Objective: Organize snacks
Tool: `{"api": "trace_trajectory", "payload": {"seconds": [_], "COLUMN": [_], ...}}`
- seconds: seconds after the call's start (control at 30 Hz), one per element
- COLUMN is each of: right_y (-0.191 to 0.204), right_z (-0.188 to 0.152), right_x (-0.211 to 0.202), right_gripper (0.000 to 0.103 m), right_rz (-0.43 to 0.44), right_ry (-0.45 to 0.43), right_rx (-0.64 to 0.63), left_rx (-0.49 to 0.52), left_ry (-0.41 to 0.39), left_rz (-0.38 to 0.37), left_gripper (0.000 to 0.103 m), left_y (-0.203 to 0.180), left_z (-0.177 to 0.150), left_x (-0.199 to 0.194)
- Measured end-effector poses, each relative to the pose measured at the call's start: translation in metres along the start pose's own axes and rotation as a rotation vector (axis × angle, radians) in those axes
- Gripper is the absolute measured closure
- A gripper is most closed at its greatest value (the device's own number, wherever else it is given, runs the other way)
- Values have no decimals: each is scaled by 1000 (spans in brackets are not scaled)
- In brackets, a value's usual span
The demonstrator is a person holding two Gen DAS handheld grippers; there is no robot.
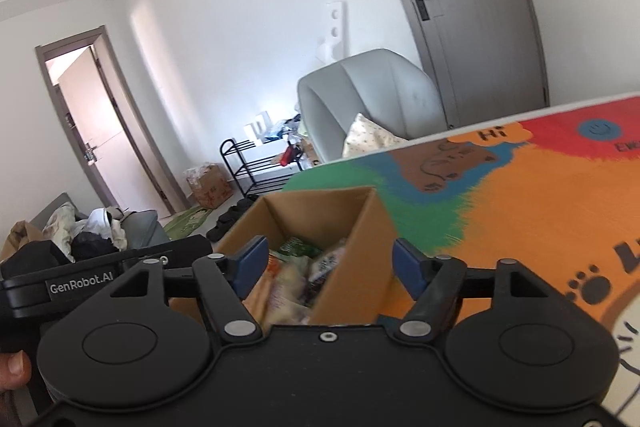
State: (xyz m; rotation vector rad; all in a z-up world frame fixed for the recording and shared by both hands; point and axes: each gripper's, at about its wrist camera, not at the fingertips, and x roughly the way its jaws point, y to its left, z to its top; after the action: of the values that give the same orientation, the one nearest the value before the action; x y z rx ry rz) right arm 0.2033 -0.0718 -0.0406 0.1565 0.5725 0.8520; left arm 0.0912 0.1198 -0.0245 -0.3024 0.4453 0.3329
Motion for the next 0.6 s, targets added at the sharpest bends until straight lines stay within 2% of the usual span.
{"api": "trace_trajectory", "payload": {"seconds": [0.3,0.43,0.6], "right_y": [-24,-33,-46], "right_z": [-2,-4,-4], "right_x": [-24,-36,-54], "right_gripper": [13,0,0], "right_rz": [-36,-52,-87], "right_ry": [-9,-21,-41], "right_rx": [31,48,72], "left_rx": [28,45,64], "left_ry": [52,71,81], "left_rz": [-13,-13,-14], "left_gripper": [13,9,9], "left_y": [-19,-31,-44], "left_z": [-4,-7,-10], "left_x": [3,0,-4]}}
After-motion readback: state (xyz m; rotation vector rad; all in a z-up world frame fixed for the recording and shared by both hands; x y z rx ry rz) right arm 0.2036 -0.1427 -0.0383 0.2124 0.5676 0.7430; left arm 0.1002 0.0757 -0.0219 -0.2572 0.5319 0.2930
